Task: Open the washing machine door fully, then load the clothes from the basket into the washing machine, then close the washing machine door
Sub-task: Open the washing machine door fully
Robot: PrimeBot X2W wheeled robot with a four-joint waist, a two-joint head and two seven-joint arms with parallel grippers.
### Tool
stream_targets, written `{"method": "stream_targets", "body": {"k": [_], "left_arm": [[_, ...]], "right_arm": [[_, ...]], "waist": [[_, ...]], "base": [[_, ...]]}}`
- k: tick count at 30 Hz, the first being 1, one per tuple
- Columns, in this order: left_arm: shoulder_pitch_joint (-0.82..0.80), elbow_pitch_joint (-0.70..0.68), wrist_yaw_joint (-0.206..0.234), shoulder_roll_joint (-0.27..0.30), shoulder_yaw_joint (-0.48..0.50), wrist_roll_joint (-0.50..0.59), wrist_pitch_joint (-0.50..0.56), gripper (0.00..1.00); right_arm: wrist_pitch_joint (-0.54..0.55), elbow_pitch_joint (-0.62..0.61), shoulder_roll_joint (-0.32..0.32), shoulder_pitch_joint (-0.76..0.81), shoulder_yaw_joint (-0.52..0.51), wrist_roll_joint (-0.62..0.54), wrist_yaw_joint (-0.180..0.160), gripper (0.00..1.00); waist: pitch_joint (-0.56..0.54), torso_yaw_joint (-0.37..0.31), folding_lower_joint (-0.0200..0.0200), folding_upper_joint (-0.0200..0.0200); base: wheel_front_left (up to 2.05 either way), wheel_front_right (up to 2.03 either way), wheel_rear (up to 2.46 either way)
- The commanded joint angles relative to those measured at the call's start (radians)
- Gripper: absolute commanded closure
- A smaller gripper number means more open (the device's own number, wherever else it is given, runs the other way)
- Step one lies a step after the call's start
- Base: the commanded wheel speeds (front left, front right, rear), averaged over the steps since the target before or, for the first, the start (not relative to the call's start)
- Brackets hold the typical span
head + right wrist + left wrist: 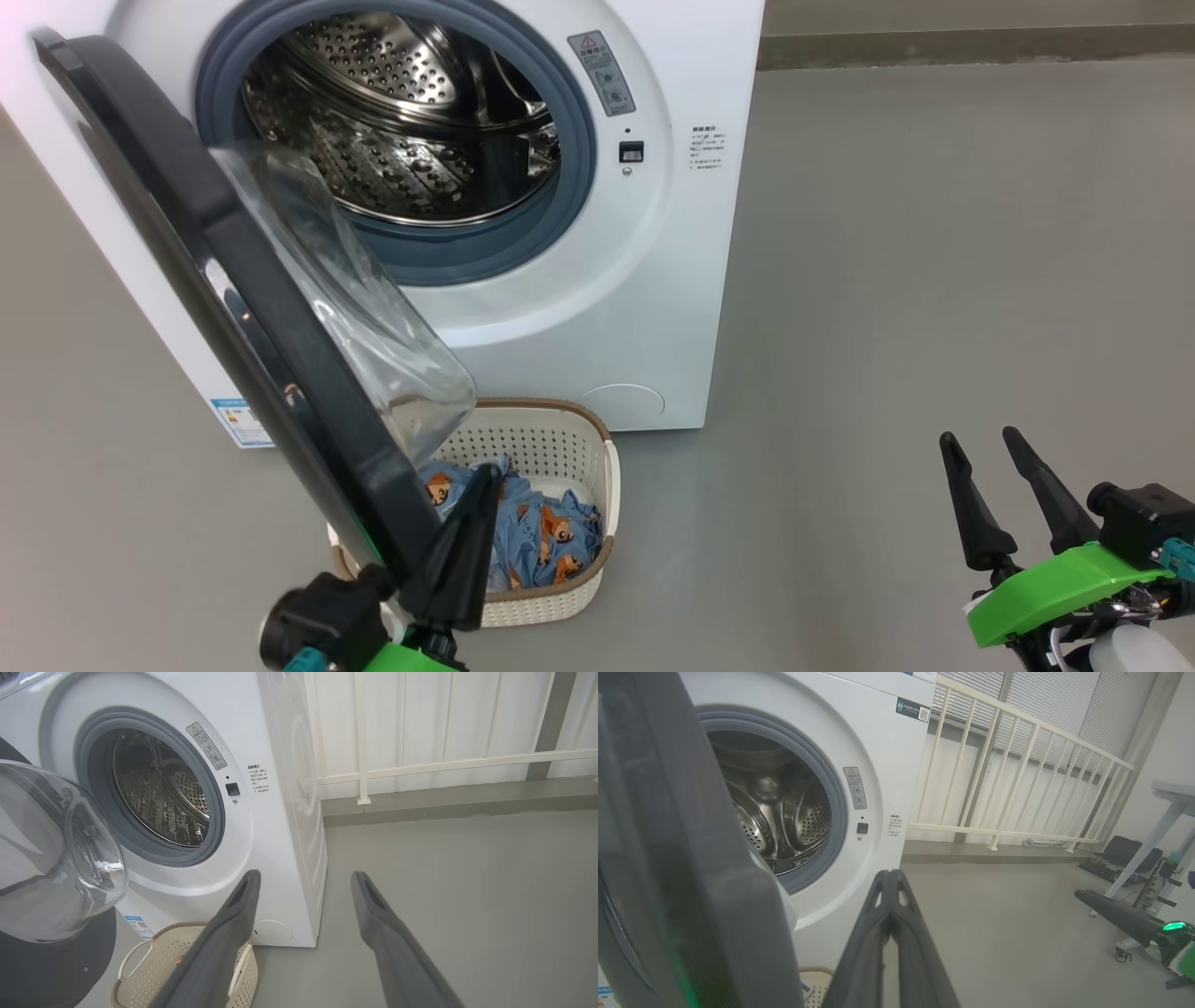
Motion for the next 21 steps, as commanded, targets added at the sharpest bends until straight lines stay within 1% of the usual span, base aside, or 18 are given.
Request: {"method": "stream_targets", "body": {"k": [1,9,21], "left_arm": [[-0.027,0.002,-0.004,-0.003,0.029,-0.014,-0.007,1.00],[-0.050,0.136,-0.002,-0.002,0.036,-0.037,-0.019,1.00],[-0.108,0.258,-0.003,-0.002,0.070,-0.064,-0.074,1.00]], "right_arm": [[-0.012,-0.018,-0.013,-0.029,0.016,0.013,0.005,0.00],[-0.012,-0.014,-0.013,-0.032,0.018,0.014,0.005,0.00],[-0.012,-0.011,-0.010,-0.030,0.016,0.017,0.005,0.00]], "waist": [[0.000,-0.001,0.0000,0.0000],[-0.004,-0.007,0.0000,0.0000],[-0.004,0.001,0.0000,0.0000]], "base": [[0.00,0.00,0.00],[0.00,0.00,0.00],[0.00,0.00,0.00]]}}
